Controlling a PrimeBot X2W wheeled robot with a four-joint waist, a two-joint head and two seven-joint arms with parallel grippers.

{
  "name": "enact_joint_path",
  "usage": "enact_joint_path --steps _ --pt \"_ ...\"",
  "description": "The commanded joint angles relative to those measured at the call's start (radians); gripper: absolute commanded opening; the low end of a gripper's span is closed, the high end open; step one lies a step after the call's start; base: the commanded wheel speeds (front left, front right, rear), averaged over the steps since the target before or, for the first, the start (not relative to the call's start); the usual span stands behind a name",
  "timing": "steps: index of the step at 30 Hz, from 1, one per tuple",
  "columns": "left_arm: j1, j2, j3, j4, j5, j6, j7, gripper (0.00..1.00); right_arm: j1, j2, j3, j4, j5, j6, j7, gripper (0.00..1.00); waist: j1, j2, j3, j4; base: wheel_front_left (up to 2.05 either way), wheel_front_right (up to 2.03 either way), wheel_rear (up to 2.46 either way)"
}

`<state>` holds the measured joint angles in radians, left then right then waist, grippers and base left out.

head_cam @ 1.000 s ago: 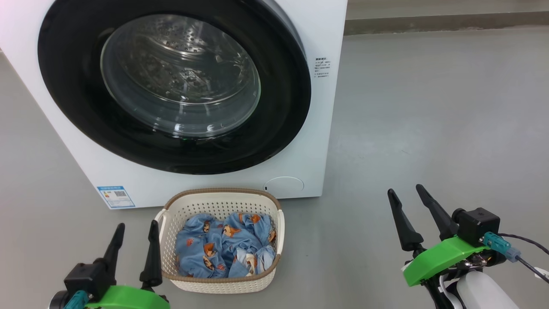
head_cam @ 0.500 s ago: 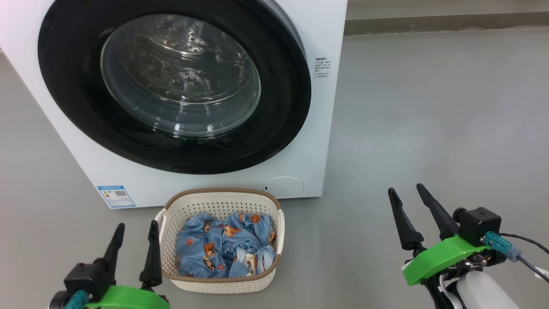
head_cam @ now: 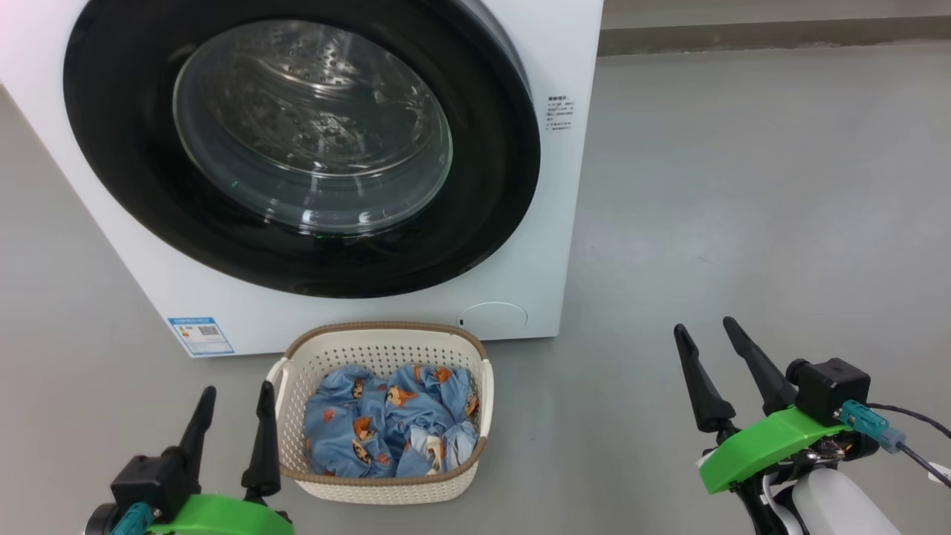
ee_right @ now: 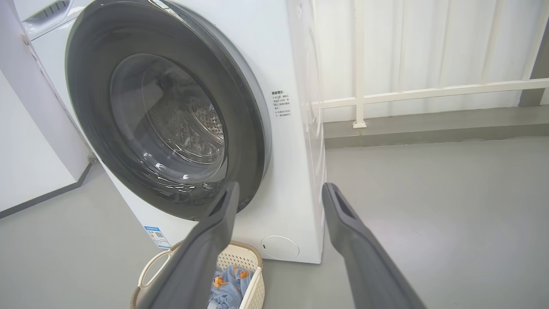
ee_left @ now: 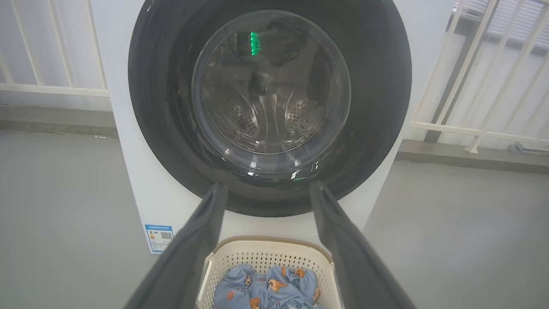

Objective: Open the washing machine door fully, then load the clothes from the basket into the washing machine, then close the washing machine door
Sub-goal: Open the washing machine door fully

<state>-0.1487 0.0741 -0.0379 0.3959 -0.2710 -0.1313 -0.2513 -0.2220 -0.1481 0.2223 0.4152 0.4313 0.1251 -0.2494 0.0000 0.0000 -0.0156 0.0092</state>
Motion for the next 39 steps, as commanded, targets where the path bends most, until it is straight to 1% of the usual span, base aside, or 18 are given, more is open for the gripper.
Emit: enact_joint_path --steps 1,10,17,18,19,20,21,22,23,28,31,33,35,39 --pt "-0.045 0.015 0.029 -0.022 0.003 0.001 -0.01 1.0 -0.032 0.0 0.015 -0.026 0.0 0.006 -0.012 1.0 0.0 0.0 0.003 0.002 0.0 0.0 0.0" --pt "-0.05 0.013 0.031 -0.02 -0.005 0.001 -0.01 1.0 -0.054 -0.013 0.007 -0.021 0.006 0.006 -0.012 1.0 0.0 0.0 0.022 0.012 0.0 0.0 0.0" --pt "-0.07 0.012 0.028 -0.028 -0.017 0.001 -0.01 1.0 -0.107 -0.034 -0.022 -0.032 0.047 0.006 -0.012 1.0 0.0 0.0 0.062 0.027 0.0 0.0 0.0" --pt "-0.073 0.013 0.027 -0.03 -0.018 0.001 -0.01 1.0 -0.116 -0.037 -0.027 -0.033 0.054 0.006 -0.012 0.83 0.0 0.0 0.069 0.029 0.0 0.0 0.0" --pt "-0.076 0.015 0.027 -0.031 -0.02 0.001 -0.01 1.0 -0.126 -0.042 -0.031 -0.032 0.06 0.006 -0.012 0.49 0.0 0.0 0.076 0.032 0.0 0.0 0.0" --pt "-0.079 0.016 0.028 -0.033 -0.021 0.001 -0.01 1.0 -0.136 -0.045 -0.037 -0.032 0.068 0.006 -0.012 0.4 0.0 0.0 0.083 0.035 0.0 0.0 0.0" --pt "-0.082 0.017 0.029 -0.034 -0.022 0.001 -0.01 1.0 -0.145 -0.042 -0.046 -0.032 0.088 0.006 -0.012 0.28 0.0 0.0 0.089 0.037 0.0 0.0 0.0" --pt "-0.084 0.019 0.032 -0.036 -0.021 0.001 -0.01 1.0 -0.155 -0.041 -0.053 -0.032 0.106 0.006 -0.012 0.12 0.0 0.0 0.096 0.039 0.0 0.0 0.0" --pt "-0.086 0.02 0.035 -0.041 -0.02 0.001 -0.01 1.0 -0.164 -0.046 -0.058 -0.031 0.116 0.006 -0.012 0.0 0.0 0.0 0.102 0.042 0.0 0.0 0.0" --pt "-0.095 0.023 0.034 -0.07 -0.014 0.001 -0.01 1.0 -0.204 -0.06 -0.077 -0.022 0.168 0.006 -0.012 0.0 0.0 0.0 0.129 0.057 0.0 0.0 0.0" --pt "-0.103 0.033 0.032 -0.077 -0.014 0.001 -0.01 1.0 -0.238 -0.058 -0.1 -0.019 0.25 0.006 -0.012 0.0 0.0 0.0 0.148 0.067 0.0 0.0 0.0" --pt "-0.108 0.038 0.03 -0.081 -0.016 0.001 -0.01 1.0 -0.263 -0.073 -0.099 -0.007 0.288 0.006 -0.012 0.0 0.0 0.0 0.159 0.073 0.0 0.0 0.0" --pt "-0.109 0.039 0.027 -0.088 -0.016 0.001 -0.01 1.0 -0.293 -0.079 -0.097 0.004 0.356 0.006 -0.012 0.0 0.0 0.0 0.17 0.079 0.0 0.0 0.0" --pt "-0.113 0.038 0.023 -0.101 -0.013 0.001 -0.01 1.0 -0.358 -0.128 -0.059 0.037 0.438 0.006 0.0 0.0 0.0 0.0 0.192 0.092 0.0 0.0 0.0"
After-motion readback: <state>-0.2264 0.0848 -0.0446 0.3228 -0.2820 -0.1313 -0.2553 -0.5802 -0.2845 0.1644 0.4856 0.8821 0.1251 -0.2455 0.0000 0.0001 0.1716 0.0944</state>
